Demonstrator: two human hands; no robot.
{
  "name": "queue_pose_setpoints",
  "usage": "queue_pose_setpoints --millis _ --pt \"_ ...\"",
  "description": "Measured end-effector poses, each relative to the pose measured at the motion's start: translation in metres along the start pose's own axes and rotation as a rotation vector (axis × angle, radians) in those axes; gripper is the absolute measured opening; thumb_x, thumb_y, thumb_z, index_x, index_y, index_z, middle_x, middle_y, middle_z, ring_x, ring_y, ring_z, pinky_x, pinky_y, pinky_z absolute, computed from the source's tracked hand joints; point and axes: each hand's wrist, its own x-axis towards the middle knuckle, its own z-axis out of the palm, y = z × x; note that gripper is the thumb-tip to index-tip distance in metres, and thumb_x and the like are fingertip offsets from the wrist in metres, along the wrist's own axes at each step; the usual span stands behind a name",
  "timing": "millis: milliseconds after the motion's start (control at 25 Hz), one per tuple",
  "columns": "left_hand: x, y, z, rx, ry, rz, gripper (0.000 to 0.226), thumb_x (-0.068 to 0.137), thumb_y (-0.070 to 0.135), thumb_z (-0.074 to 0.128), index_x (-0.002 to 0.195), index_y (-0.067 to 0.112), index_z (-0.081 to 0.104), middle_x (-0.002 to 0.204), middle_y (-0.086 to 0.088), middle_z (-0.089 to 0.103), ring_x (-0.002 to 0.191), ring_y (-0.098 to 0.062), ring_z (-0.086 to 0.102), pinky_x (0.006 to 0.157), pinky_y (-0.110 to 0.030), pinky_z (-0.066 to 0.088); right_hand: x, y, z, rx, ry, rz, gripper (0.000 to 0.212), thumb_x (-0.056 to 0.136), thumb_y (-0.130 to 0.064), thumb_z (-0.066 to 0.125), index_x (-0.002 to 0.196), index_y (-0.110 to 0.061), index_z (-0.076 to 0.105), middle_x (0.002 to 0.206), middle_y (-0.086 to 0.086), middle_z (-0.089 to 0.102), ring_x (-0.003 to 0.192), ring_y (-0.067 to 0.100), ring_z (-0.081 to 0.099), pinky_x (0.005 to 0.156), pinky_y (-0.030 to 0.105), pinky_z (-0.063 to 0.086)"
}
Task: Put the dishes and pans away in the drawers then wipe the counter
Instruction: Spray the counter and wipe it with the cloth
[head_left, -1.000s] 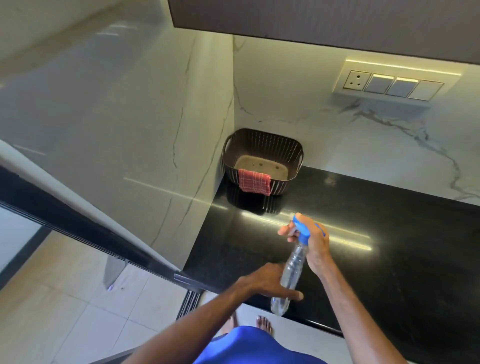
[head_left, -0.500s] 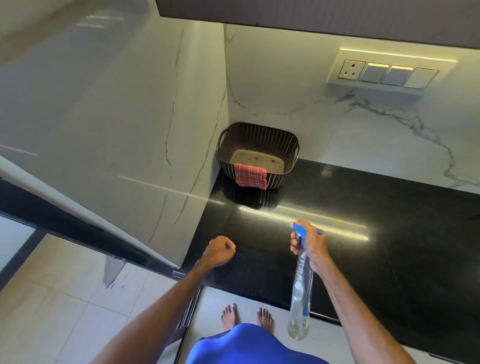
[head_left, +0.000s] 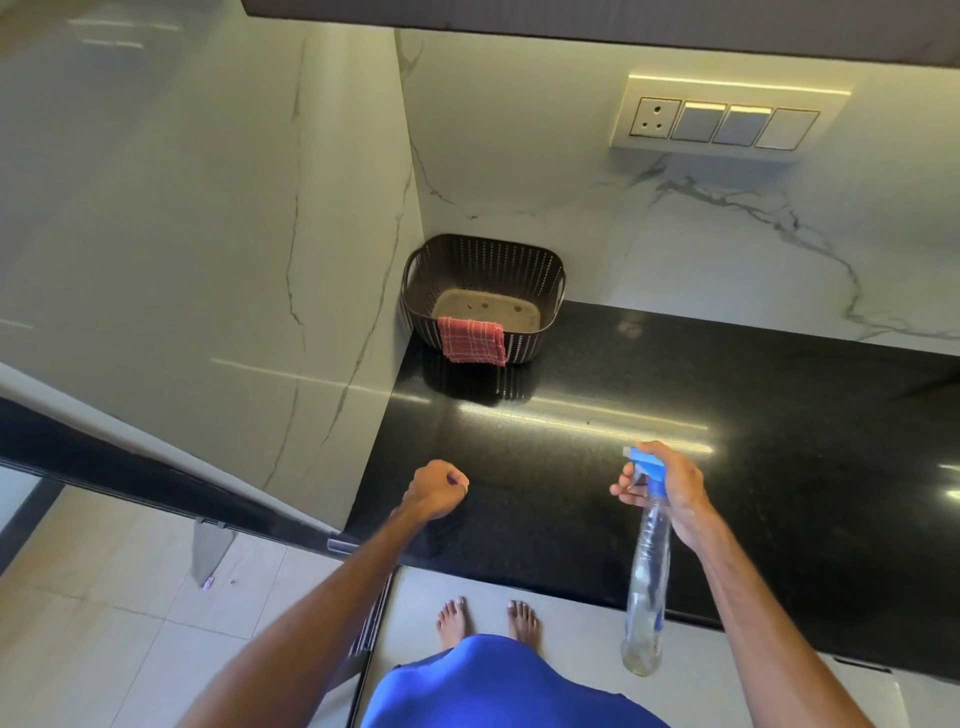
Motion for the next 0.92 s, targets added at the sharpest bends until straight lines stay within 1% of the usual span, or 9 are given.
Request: queue_pose_setpoints --millis 80,200,320,400,480,560,640,760,920 --pt "-0.005 -0.001 -0.002 -0.005 0.064 -0.018 0.010 0.096 0.019 0.065 0.094 0.017 0.074 0.093 -0.003 0.072 0.088 -0.013 0.067 0.080 -0.033 0.060 -0.014 0.005 0.003 -0.086 -0.126 -0.033 0.037 0.096 -0.028 0.061 0.079 0.003 0.071 0.075 0.025 0.069 0.074 0.038 0.073 0.079 0.044 0.058" --pt "-0.018 -0.007 -0.011 -0.005 0.209 -0.095 0.014 0.095 0.013 0.063 0.102 0.018 0.074 0.097 0.004 0.066 0.095 -0.015 0.063 0.079 -0.027 0.050 -0.028 0.021 0.025 -0.202 -0.270 -0.062 0.040 0.089 -0.033 0.065 0.070 0.002 0.069 0.070 0.025 0.066 0.067 0.038 0.069 0.072 0.042 0.057" --pt "-0.027 -0.017 -0.020 -0.023 0.309 -0.152 0.018 0.094 0.010 0.063 0.107 0.018 0.072 0.107 0.001 0.068 0.095 -0.015 0.060 0.077 -0.027 0.046 -0.035 0.036 0.043 -0.220 -0.318 -0.061 0.043 0.090 -0.033 0.064 0.060 -0.002 0.063 0.059 0.021 0.054 0.054 0.030 0.056 0.055 0.033 0.049" --pt "-0.027 -0.022 -0.022 -0.031 0.337 -0.165 0.023 0.094 0.010 0.064 0.116 0.017 0.071 0.117 -0.002 0.069 0.097 -0.014 0.059 0.078 -0.026 0.046 -0.039 0.043 0.042 -0.231 -0.322 -0.034 0.046 0.097 -0.028 0.060 0.058 -0.004 0.062 0.059 0.020 0.054 0.053 0.030 0.056 0.055 0.033 0.047" --pt "-0.028 -0.022 -0.019 -0.039 0.357 -0.165 0.026 0.094 0.009 0.064 0.119 0.016 0.070 0.120 -0.004 0.069 0.099 -0.014 0.059 0.079 -0.025 0.046 -0.043 0.052 0.031 -0.246 -0.322 -0.011 0.045 0.098 -0.026 0.059 0.062 -0.002 0.066 0.064 0.022 0.060 0.060 0.036 0.064 0.062 0.036 0.052" --pt "-0.028 -0.014 -0.011 -0.040 0.358 -0.141 0.028 0.094 0.006 0.064 0.120 0.013 0.069 0.119 -0.004 0.068 0.098 -0.012 0.058 0.080 -0.023 0.046 -0.047 0.061 0.013 -0.236 -0.299 -0.001 0.044 0.095 -0.029 0.062 0.063 0.000 0.066 0.065 0.022 0.062 0.064 0.037 0.066 0.064 0.037 0.053" --pt "-0.028 -0.003 0.001 -0.046 0.331 -0.099 0.029 0.093 0.004 0.064 0.120 0.012 0.069 0.118 -0.005 0.068 0.101 -0.012 0.060 0.081 -0.023 0.048 -0.050 0.072 -0.007 -0.232 -0.229 0.013 0.044 0.089 -0.034 0.063 0.060 -0.001 0.064 0.061 0.022 0.058 0.060 0.036 0.062 0.061 0.036 0.052" --pt "-0.023 0.020 0.023 -0.025 0.279 -0.015 0.028 0.091 0.004 0.065 0.117 0.011 0.071 0.116 -0.006 0.070 0.108 -0.020 0.066 0.089 -0.027 0.053 -0.059 0.088 -0.043 -0.192 -0.102 0.084 0.045 0.095 -0.026 0.061 0.058 -0.002 0.060 0.059 0.020 0.051 0.057 0.031 0.053 0.056 0.034 0.047" --pt "-0.012 0.051 0.046 0.028 0.221 0.064 0.027 0.087 0.006 0.063 0.111 0.012 0.073 0.114 -0.004 0.072 0.108 -0.022 0.067 0.095 -0.032 0.054 -0.074 0.099 -0.082 -0.116 0.030 0.091 0.044 0.098 -0.024 0.059 0.063 0.001 0.066 0.065 0.024 0.060 0.063 0.035 0.063 0.071 0.043 0.054"
